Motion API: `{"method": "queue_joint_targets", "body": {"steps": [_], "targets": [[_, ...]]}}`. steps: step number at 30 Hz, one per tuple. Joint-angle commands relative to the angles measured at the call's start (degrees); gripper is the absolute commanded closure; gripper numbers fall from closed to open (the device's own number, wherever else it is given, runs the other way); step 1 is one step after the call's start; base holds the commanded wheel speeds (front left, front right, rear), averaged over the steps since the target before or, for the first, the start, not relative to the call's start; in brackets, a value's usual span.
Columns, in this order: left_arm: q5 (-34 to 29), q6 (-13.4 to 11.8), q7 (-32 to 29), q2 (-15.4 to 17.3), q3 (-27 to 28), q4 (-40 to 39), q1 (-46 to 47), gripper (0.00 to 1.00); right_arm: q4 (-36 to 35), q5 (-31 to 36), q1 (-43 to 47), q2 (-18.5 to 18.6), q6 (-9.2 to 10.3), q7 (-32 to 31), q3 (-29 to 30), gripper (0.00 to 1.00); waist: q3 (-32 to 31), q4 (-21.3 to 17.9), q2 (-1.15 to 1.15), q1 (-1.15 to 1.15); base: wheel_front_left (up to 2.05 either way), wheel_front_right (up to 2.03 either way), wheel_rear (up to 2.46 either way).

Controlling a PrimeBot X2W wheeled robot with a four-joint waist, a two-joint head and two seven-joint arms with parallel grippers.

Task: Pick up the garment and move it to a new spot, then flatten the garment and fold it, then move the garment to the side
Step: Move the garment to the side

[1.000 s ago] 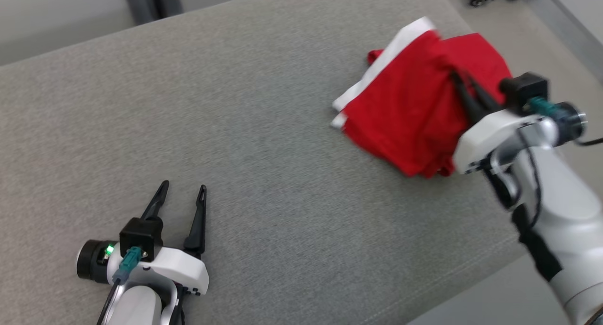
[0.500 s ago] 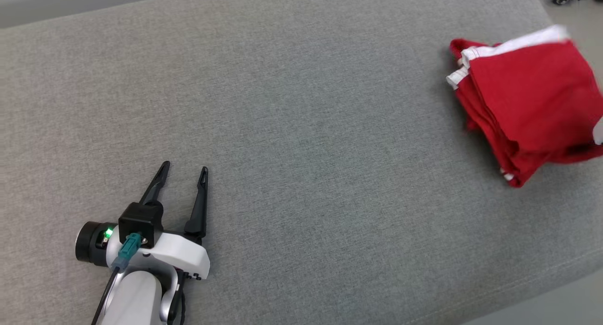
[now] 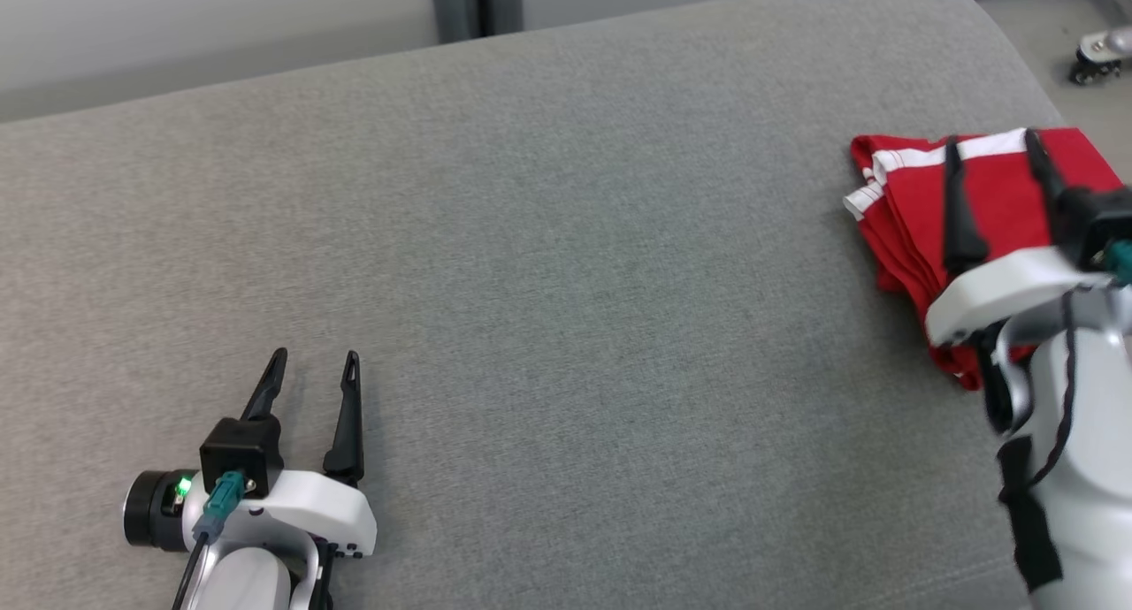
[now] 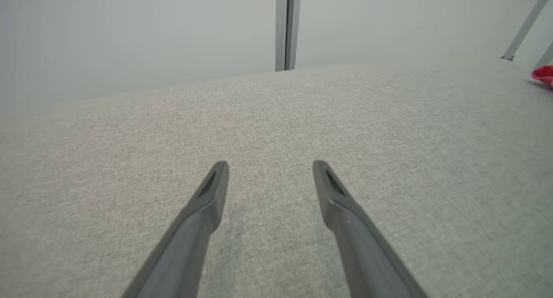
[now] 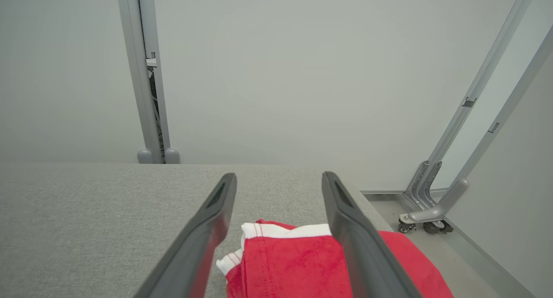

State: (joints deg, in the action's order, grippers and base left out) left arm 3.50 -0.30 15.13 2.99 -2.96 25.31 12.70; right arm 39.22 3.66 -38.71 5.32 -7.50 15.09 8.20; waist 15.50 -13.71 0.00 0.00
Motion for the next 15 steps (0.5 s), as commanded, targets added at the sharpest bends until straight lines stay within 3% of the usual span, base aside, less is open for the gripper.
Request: {"method": "queue_joint_targets", "body": {"steps": [1, 15], "targets": [[0.4, -0.5, 0.0, 0.2, 0.5, -0.2, -1.0, 0.0, -1.9, -1.2, 3.2, -0.6, 0.03, 0.1, -1.8, 0.0, -1.9, 1.8, 0.0, 0.0, 0.0, 0.0, 0.0], [2.9, -2.5, 0.0, 0.1, 1.9, -0.9, -4.4, 0.0, -7.0, -9.8, 17.5, -2.1, 0.03, 0.1, -12.5, 0.0, -7.1, 9.3, 0.0, 0.0, 0.0, 0.0, 0.0]]}}
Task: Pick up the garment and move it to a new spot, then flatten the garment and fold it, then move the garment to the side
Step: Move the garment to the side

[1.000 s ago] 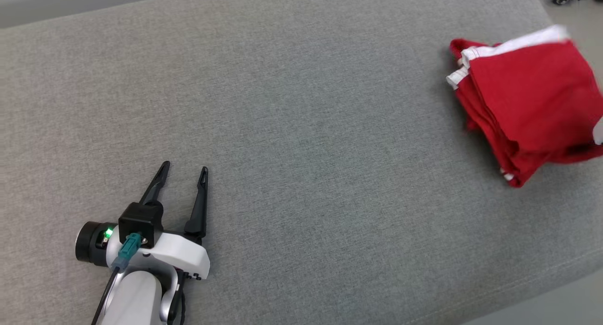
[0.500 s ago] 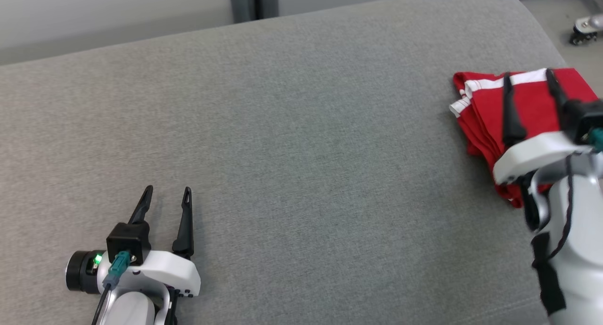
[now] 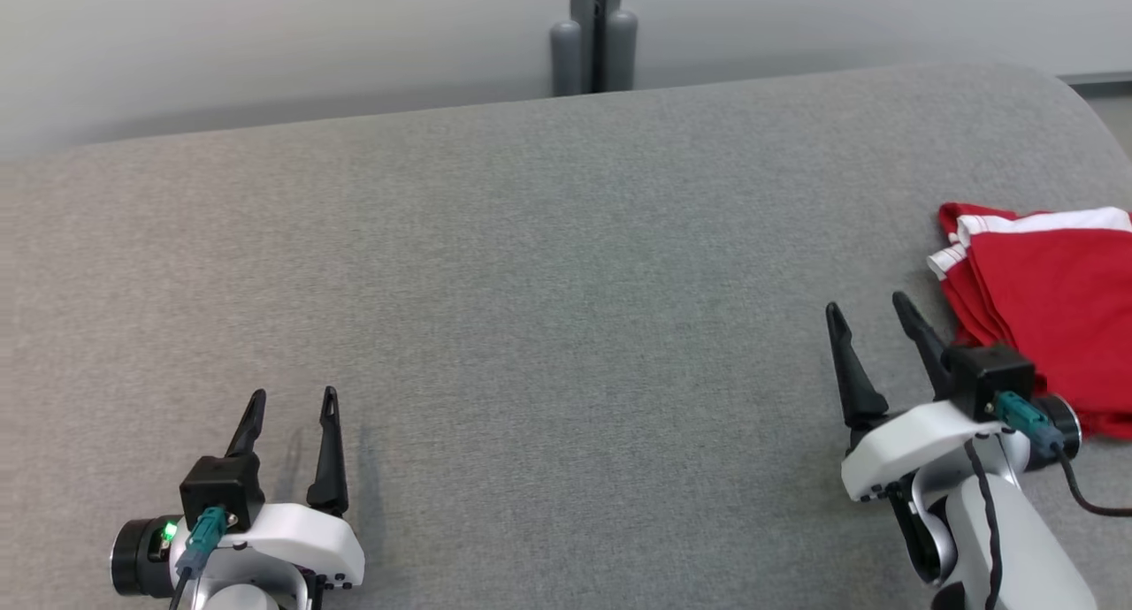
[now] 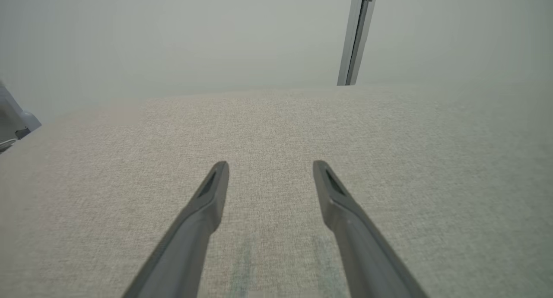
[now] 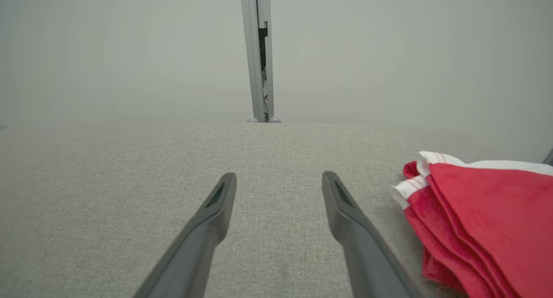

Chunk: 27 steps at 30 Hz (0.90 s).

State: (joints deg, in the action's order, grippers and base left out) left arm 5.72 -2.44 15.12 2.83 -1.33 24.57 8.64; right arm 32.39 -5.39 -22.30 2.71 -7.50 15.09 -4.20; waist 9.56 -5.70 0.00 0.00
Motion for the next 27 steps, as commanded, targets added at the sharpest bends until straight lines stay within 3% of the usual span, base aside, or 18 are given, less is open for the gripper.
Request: {"method": "queue_joint_targets", "body": {"steps": [1, 10, 27], "targets": [[0.6, -0.4, 0.0, 0.2, 0.2, -0.2, -0.4, 0.0, -0.2, -0.7, 1.1, 0.5, 0.03, 0.1, -0.1, 0.0, -1.1, 1.3, 0.0, 0.0, 0.0, 0.0, 0.0], [2.1, -0.8, 0.0, 0.2, 1.1, -0.1, -2.2, 0.0, -1.4, -3.4, 4.9, 0.4, 0.03, 0.1, -1.3, 0.0, -4.2, 3.4, 0.0, 0.0, 0.0, 0.0, 0.0], [2.3, -0.4, 0.0, 0.2, 1.2, 0.3, -5.1, 0.0, -3.8, -2.8, 9.1, 0.4, 0.02, 0.1, -0.9, 0.0, -7.5, 3.1, 0.0, 0.0, 0.0, 0.0, 0.0]]}}
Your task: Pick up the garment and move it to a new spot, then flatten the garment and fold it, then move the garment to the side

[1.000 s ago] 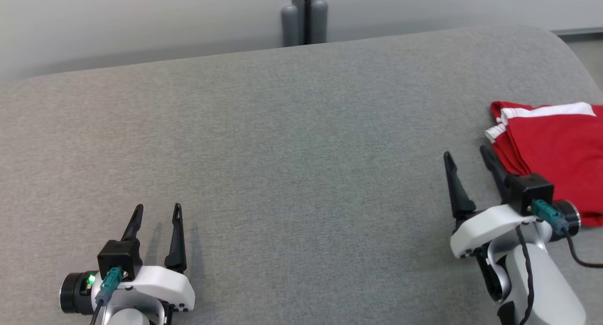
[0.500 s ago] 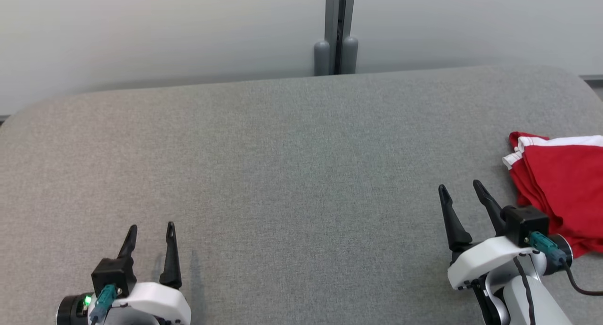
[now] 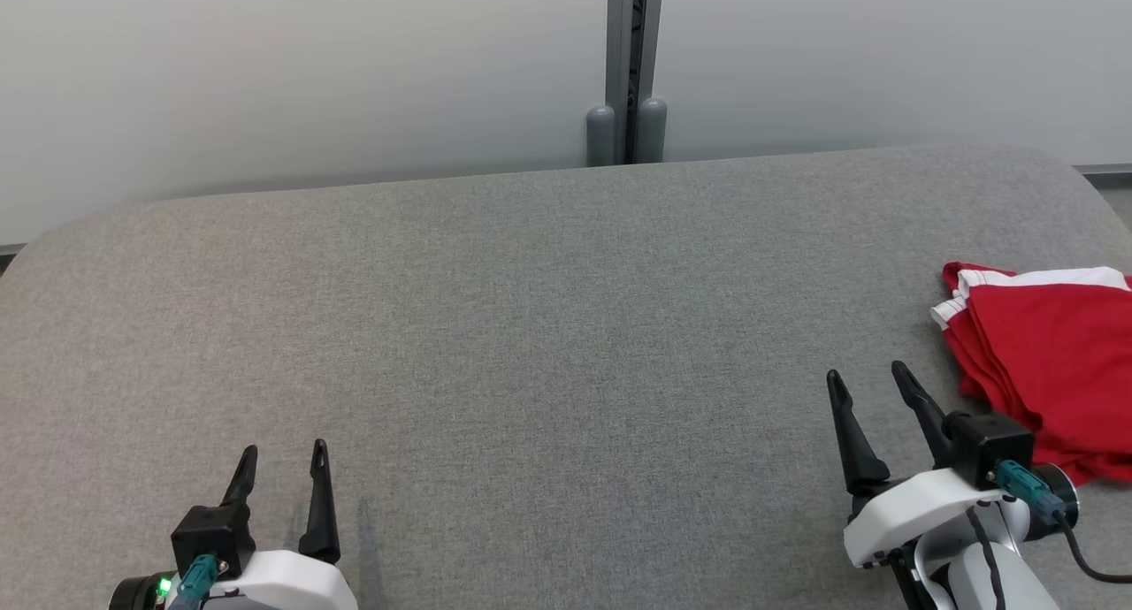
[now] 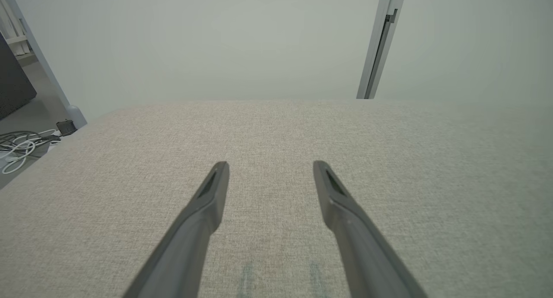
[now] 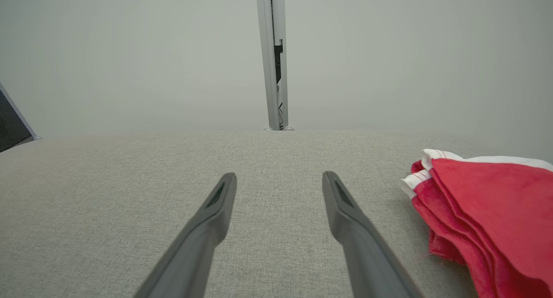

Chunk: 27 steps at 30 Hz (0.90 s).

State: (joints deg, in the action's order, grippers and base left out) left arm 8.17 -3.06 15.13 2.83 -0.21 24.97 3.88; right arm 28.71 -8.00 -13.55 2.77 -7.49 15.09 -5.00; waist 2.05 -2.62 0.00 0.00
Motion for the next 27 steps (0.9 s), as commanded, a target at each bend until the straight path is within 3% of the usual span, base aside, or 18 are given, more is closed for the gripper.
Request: {"method": "queue_joint_targets", "body": {"steps": [1, 24, 27], "targets": [[0.0, 0.2, 0.0, 0.2, 0.0, 0.0, -0.4, 0.0, 0.0, -0.3, 0.5, 0.3, 0.01, 0.1, -0.2, 0.0, 0.1, 0.0, 0.0, 0.0, 0.0, 0.0, 0.0], [0.7, -0.1, 0.0, 0.3, -0.6, 0.3, 0.4, 0.0, 1.7, 0.2, -1.0, 0.4, 0.02, 0.1, -1.3, 0.0, 1.4, 1.0, 0.0, 0.0, 0.0, 0.0, 0.0], [1.8, 0.7, 0.0, 0.2, -0.4, 0.4, 0.5, 0.0, 1.6, 0.0, -1.1, 0.4, 0.02, 0.1, -1.3, 0.0, 1.5, 0.9, 0.0, 0.0, 0.0, 0.0, 0.0]]}}
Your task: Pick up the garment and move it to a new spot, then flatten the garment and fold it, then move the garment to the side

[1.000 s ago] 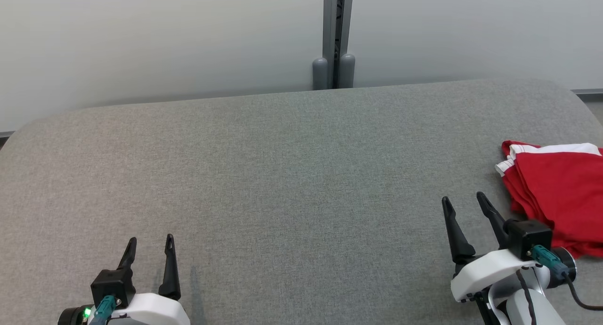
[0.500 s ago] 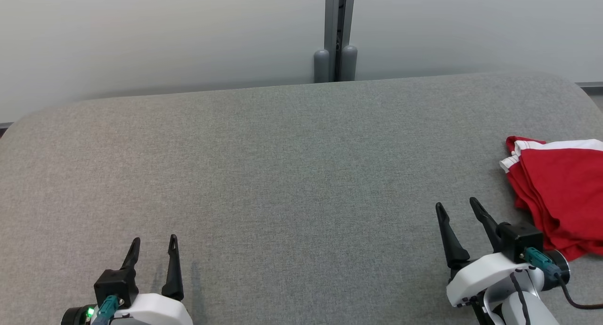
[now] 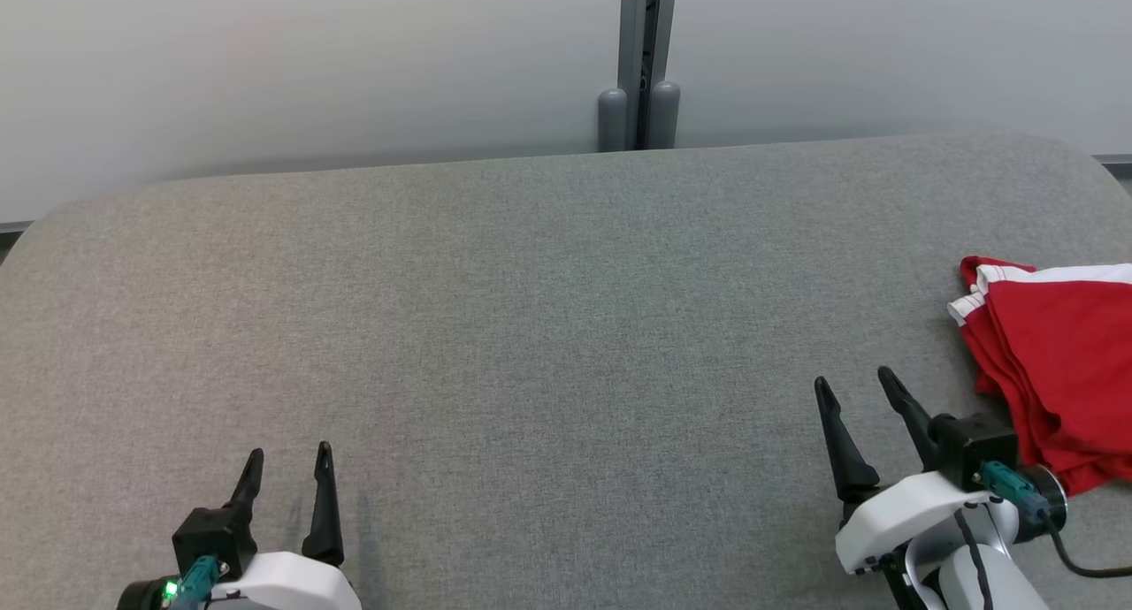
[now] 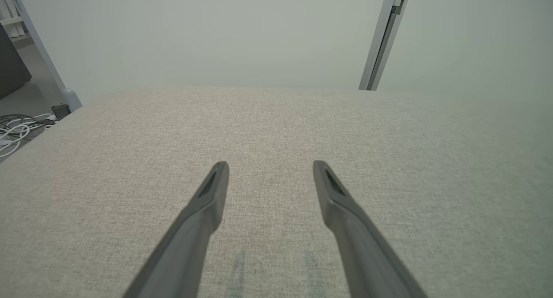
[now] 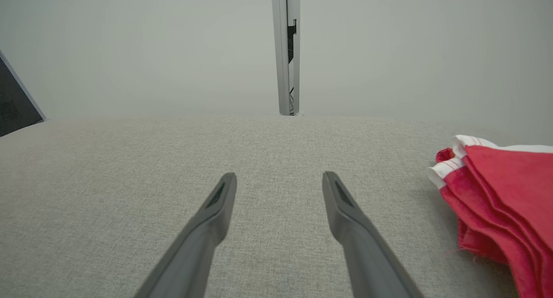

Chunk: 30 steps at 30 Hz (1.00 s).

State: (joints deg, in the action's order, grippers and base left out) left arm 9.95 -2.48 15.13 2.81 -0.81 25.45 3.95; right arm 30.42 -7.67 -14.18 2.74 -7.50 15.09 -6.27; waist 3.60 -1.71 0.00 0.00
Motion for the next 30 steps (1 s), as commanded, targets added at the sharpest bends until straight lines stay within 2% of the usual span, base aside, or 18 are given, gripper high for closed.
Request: {"method": "queue_joint_targets", "body": {"steps": [1, 5, 30], "targets": [[0.0, 0.0, 0.0, 0.0, 0.0, 0.0, 0.0, 1.0, 0.0, 0.0, 0.0, 0.0, 0.0, 0.0, 0.0, 1.0, 0.0, 0.0, 0.0, 0.0, 0.0, 0.0, 0.0], [0.6, 0.0, -0.3, -0.5, 0.0, 1.9, -0.6, 1.0, 1.5, -0.5, 1.7, -0.5, 0.0, -0.3, 0.2, 1.0, 0.0, 0.0, 0.0, 0.0, 0.0, 0.0, 0.0], [26.2, 3.2, -7.0, -0.3, 2.3, -2.5, 0.5, 1.0, -4.3, -26.9, 3.7, -0.3, 0.0, -6.9, 4.1, 1.0, -0.7, 0.3, 0.0, 0.0, 0.0, 0.0, 0.0]]}}
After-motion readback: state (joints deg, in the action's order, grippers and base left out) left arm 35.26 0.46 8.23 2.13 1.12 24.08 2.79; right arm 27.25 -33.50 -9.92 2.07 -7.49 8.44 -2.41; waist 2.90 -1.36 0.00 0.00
